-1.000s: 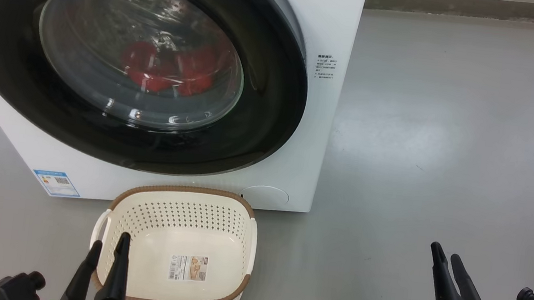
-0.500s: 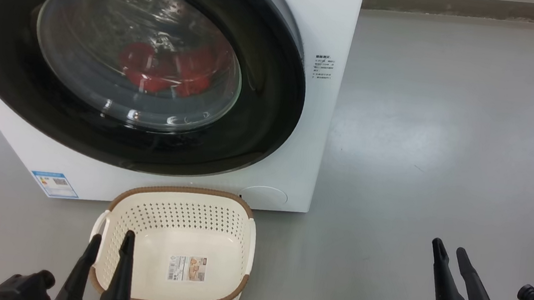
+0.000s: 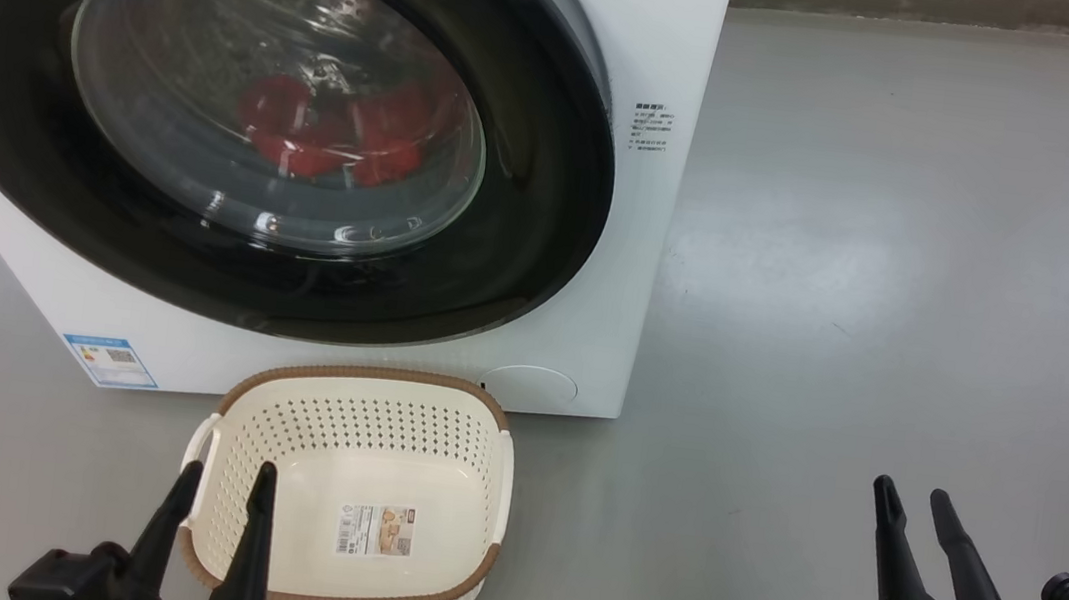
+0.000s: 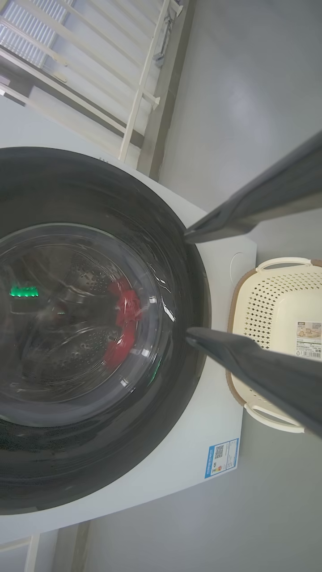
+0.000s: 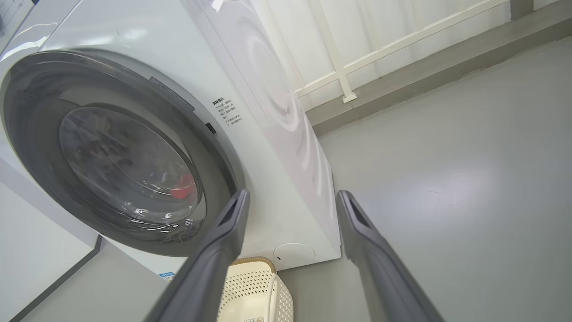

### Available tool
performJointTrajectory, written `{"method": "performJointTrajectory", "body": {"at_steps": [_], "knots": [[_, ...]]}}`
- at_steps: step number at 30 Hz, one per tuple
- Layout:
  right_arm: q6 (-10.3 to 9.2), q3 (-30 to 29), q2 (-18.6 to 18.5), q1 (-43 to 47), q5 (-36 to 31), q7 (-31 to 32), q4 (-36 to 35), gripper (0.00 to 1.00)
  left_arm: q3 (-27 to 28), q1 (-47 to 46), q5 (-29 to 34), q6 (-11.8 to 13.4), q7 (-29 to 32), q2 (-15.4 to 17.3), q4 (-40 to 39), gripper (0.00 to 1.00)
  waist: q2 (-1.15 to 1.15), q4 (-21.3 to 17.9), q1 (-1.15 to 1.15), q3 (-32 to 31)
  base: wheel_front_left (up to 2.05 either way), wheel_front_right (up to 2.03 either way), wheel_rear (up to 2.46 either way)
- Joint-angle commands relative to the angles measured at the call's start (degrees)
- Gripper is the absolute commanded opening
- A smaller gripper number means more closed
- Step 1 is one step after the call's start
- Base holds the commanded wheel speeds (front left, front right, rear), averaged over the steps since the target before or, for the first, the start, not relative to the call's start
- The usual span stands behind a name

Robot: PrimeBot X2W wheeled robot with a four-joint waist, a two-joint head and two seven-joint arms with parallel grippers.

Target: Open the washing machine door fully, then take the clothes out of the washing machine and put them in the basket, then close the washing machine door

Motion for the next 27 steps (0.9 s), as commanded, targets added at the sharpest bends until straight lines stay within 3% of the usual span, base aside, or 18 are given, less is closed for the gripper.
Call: {"method": "performJointTrajectory", "body": {"at_steps": [1,23,27], "knots": [[-0.04,0.6,-1.2,-0.2,-1.8,-1.2,-1.9,1.00,1.4,-0.5,2.5,0.7,-1.2,0.7,-1.8,1.00,0.00,0.0,0.00,0.0,0.00,0.00,0.00],[-0.04,-1.1,-1.8,2.2,-11.7,-4.8,-2.5,1.00,2.6,0.1,15.1,1.0,-4.7,0.8,-2.7,1.00,0.00,0.3,0.00,0.4,0.00,0.00,0.00],[-0.04,-1.2,-1.7,2.1,-11.8,-4.8,-2.4,1.00,3.0,0.1,15.0,0.9,-4.7,0.9,-2.3,1.00,0.00,0.2,0.00,0.4,0.00,0.00,0.00]]}}
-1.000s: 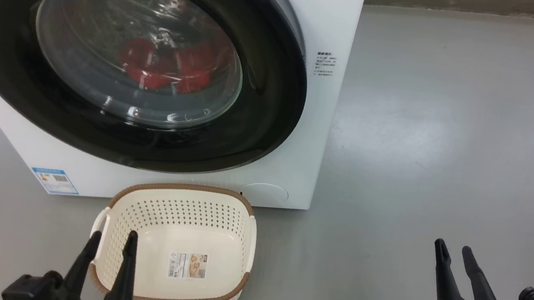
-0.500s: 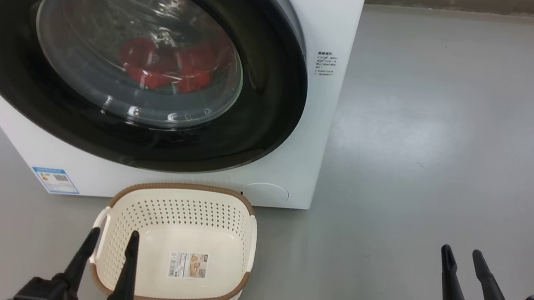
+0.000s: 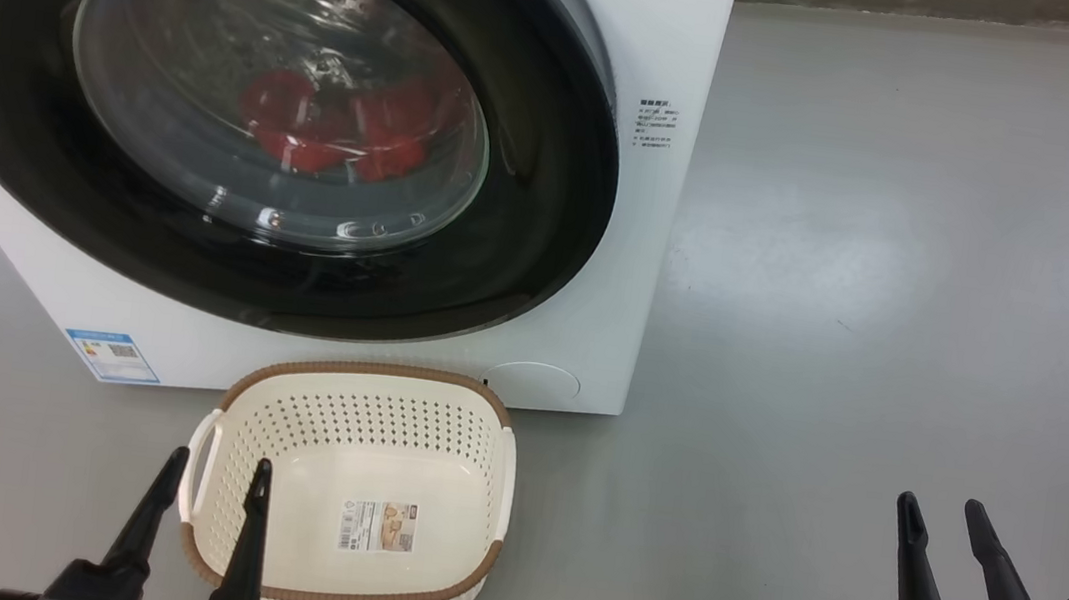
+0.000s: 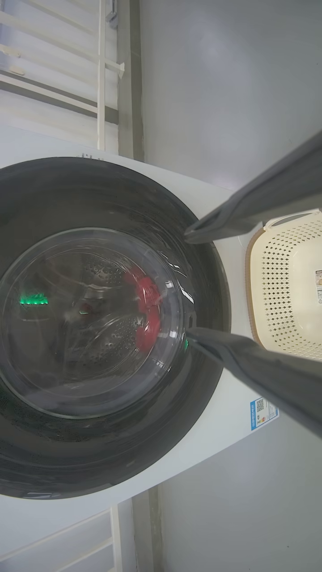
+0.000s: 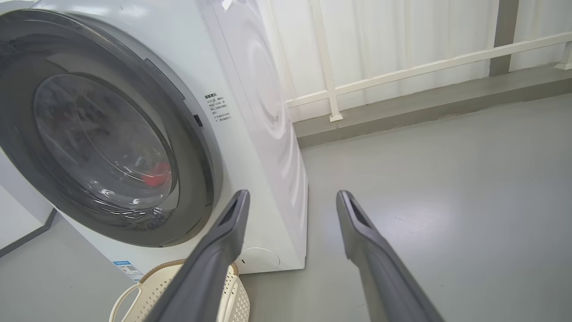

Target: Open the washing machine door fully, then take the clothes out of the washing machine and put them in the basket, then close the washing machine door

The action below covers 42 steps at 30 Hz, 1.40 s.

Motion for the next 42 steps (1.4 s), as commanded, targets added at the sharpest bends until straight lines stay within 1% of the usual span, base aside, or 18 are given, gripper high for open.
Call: {"method": "performJointTrajectory", "body": {"at_steps": [1,7,16,17,18,19,20,25,30,31,34,42], "knots": [[-0.04,1.3,-1.1,-0.2,-0.8,-0.5,-1.6,1.00,2.0,-0.2,0.3,0.0,-0.7,0.6,-1.3,1.00,0.00,0.0,0.00,0.0,0.00,0.00,0.00],[-0.04,1.3,-0.9,-0.3,-0.7,-0.5,-1.5,1.00,2.3,0.0,-1.1,-0.1,-0.7,0.6,-0.5,1.00,0.00,-0.1,0.00,-0.2,0.00,0.00,0.00],[-0.04,1.3,-0.7,-0.6,-0.3,-0.5,-1.8,1.00,2.6,-0.2,-1.2,-0.4,-0.7,0.6,-0.7,1.00,0.00,-0.1,0.00,0.0,0.00,0.00,0.00],[-0.04,1.6,-0.7,-0.7,-0.1,-0.5,-1.7,0.78,2.5,-0.3,-1.3,-0.4,-0.7,0.6,-0.8,1.00,0.00,-0.1,0.00,0.0,0.00,0.00,0.00],[-0.04,1.8,-0.6,-0.9,0.3,-0.5,-1.8,0.47,2.5,-0.3,-1.3,-0.4,-0.7,0.6,-0.9,1.00,0.00,-0.1,0.00,0.1,0.00,0.00,0.00],[-0.04,2.1,-0.5,-1.1,0.9,-0.5,-1.8,0.27,2.4,-0.3,-1.3,-0.4,-0.7,0.6,-0.9,1.00,0.00,-0.1,0.00,0.1,0.00,0.00,0.00],[-0.04,2.5,-0.4,-1.5,1.4,-0.5,-1.8,0.00,2.4,-0.3,-1.3,-0.4,-0.7,0.6,-0.9,1.00,0.00,-0.1,0.00,0.1,0.00,0.00,0.00],[-0.04,4.2,-0.2,-4.0,4.4,-0.5,-2.0,0.00,2.2,-0.5,-1.4,-0.5,-0.7,0.6,-1.0,1.00,0.00,-0.1,0.00,0.5,0.00,0.00,0.00],[-0.04,6.3,0.0,-9.3,8.7,-0.5,-2.2,0.00,1.6,-1.1,-1.4,-0.7,-0.7,0.6,-1.1,1.00,0.00,0.7,0.00,1.3,0.00,0.00,0.00],[-0.04,7.0,0.0,-11.9,10.7,-0.5,-2.1,0.00,1.1,-1.5,-1.4,-0.7,-0.7,0.6,-1.2,1.00,0.00,1.2,0.00,1.9,0.00,0.00,0.00],[-0.04,8.0,-0.3,-16.0,13.0,-0.5,-1.8,0.00,0.3,-2.0,-1.6,-0.8,-0.7,0.6,-1.4,1.00,0.00,2.2,0.00,3.0,0.00,0.00,0.00],[-0.04,9.5,-2.4,-28.5,18.1,-0.5,0.1,0.00,-1.5,-4.6,-2.7,-0.5,-0.7,0.6,-2.1,1.00,0.00,5.2,0.00,7.8,0.00,0.00,0.00]]}}
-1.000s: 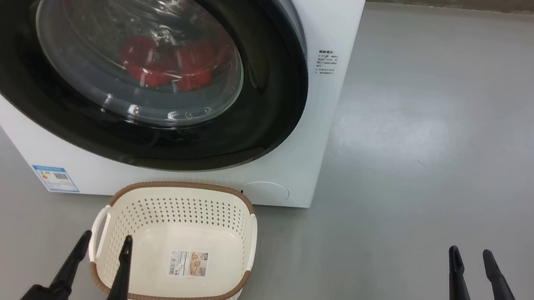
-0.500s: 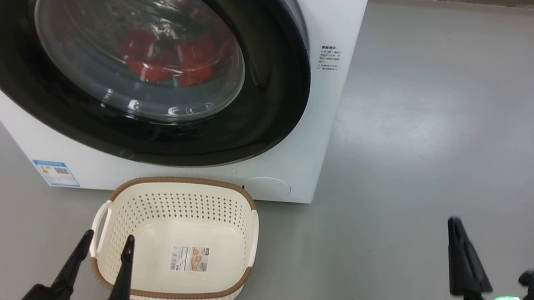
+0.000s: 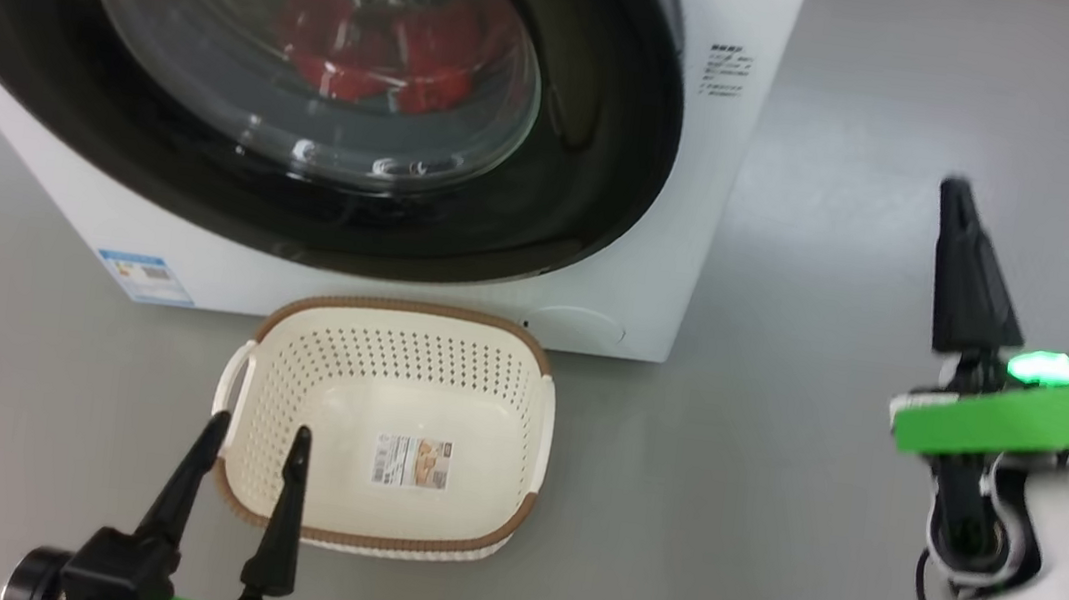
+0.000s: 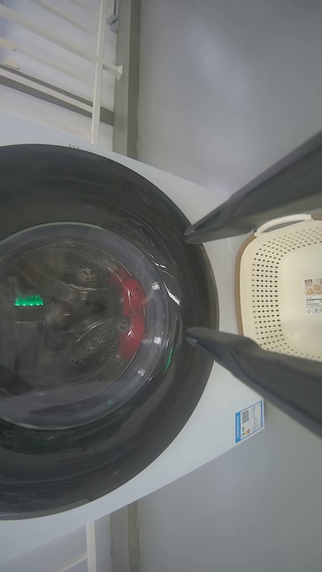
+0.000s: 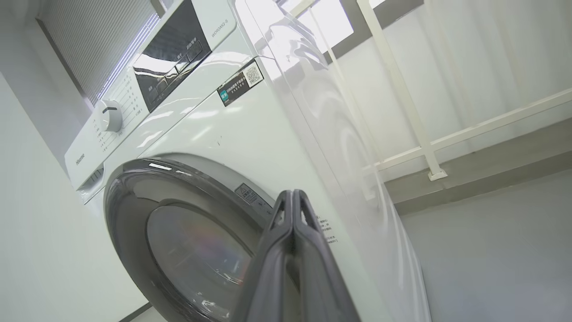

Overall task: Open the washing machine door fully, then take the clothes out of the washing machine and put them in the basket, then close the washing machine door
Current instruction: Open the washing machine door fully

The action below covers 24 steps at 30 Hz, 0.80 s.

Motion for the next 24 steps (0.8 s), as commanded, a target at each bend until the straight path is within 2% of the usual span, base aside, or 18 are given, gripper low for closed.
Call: {"method": "performJointTrajectory", "body": {"at_steps": [1,7,11,17,24], "knots": [[-0.04,2.1,-0.8,-3.6,1.1,-0.4,-0.8,0.00,1.2,-2.2,-0.5,0.0,-0.7,0.5,-1.7,1.00,0.00,2.2,0.00,2.8,0.00,0.00,0.00],[-0.04,5.4,-4.1,-10.9,5.9,-0.4,2.7,0.00,-0.6,-4.5,-1.5,0.2,-0.7,0.5,-2.0,1.00,0.00,4.6,0.00,6.0,0.00,0.00,0.00],[-0.04,8.6,-5.9,-15.1,13.9,0.1,5.6,0.00,-1.5,-5.6,-2.1,0.4,-0.7,0.5,-1.8,1.00,0.00,6.0,0.00,7.5,0.00,0.00,0.00],[-0.04,12.1,-9.3,-20.5,24.1,3.0,8.3,0.00,-2.8,-6.9,-3.1,0.8,-0.7,0.5,-1.7,1.00,0.00,8.2,0.00,9.5,0.00,0.00,0.00],[-0.04,15.2,-11.9,-25.2,30.9,7.8,10.1,0.00,-3.8,-8.3,-3.8,1.0,-0.7,0.5,-1.7,1.00,0.00,9.9,0.00,11.5,0.00,0.00,0.00]]}}
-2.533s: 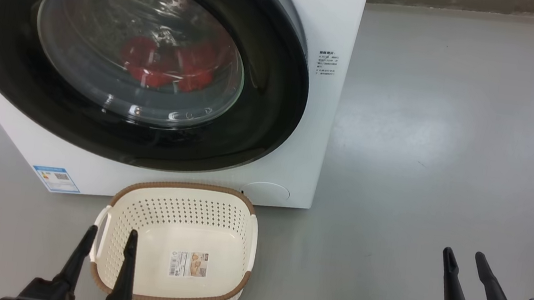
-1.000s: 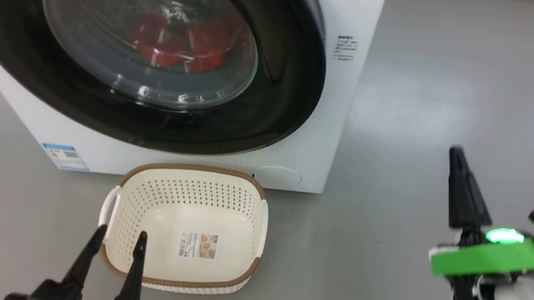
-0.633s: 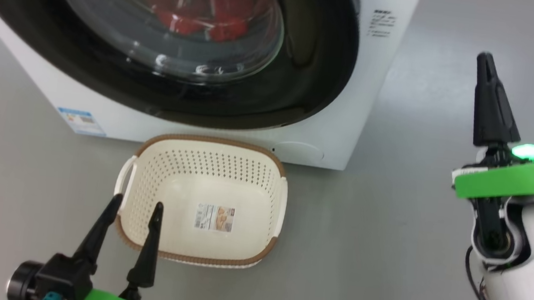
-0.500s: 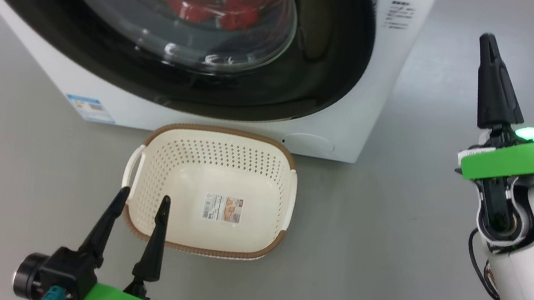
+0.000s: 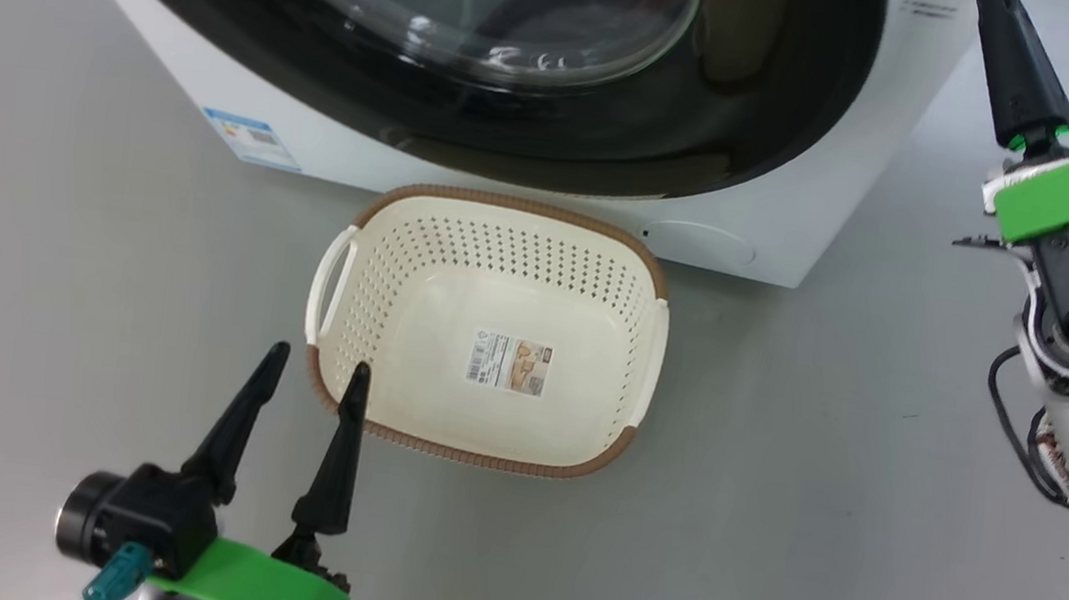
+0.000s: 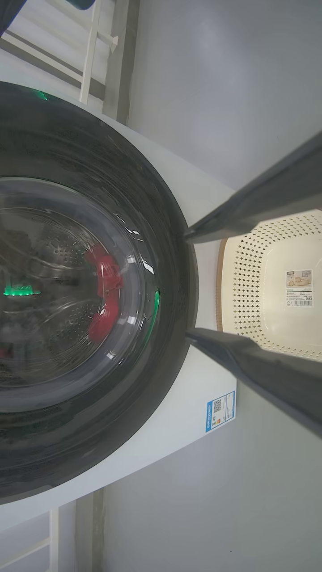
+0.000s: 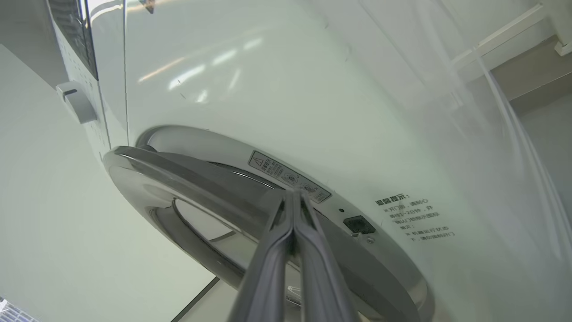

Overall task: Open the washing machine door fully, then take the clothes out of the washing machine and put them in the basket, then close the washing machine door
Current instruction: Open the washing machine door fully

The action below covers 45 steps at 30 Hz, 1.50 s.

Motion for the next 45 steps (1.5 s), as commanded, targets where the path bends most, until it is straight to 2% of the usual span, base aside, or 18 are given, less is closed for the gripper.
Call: {"method": "performJointTrajectory", "body": {"at_steps": [1,6,24,35,45], "knots": [[-0.03,0.9,-0.1,-1.1,1.2,0.6,-1.0,0.00,1.6,-1.9,-0.4,0.4,-0.7,0.6,-1.4,1.00,0.00,1.3,0.00,1.4,0.00,0.00,0.00],[-0.03,1.5,-0.5,-4.4,8.0,6.4,0.7,0.00,0.8,-2.8,-1.0,0.7,-0.7,0.6,-1.5,1.00,0.00,2.3,0.00,2.7,0.00,0.00,0.00],[-0.03,3.4,-2.7,-12.7,15.3,22.2,7.6,0.00,-1.0,-4.8,-2.8,1.2,-0.7,0.6,-1.7,1.00,0.00,4.9,0.00,5.7,0.00,0.00,0.00],[-0.03,4.6,-2.1,-8.8,18.6,31.3,5.1,0.00,-0.9,-4.4,-2.7,1.3,-0.7,0.6,-1.1,1.00,0.00,4.7,0.00,3.3,0.00,0.00,0.00],[-0.03,4.8,-1.1,-4.7,19.2,34.8,2.5,0.00,-0.3,-3.3,-1.8,1.2,-0.7,0.6,-0.7,1.00,0.00,3.9,0.00,0.6,0.00,0.00,0.00]]}}
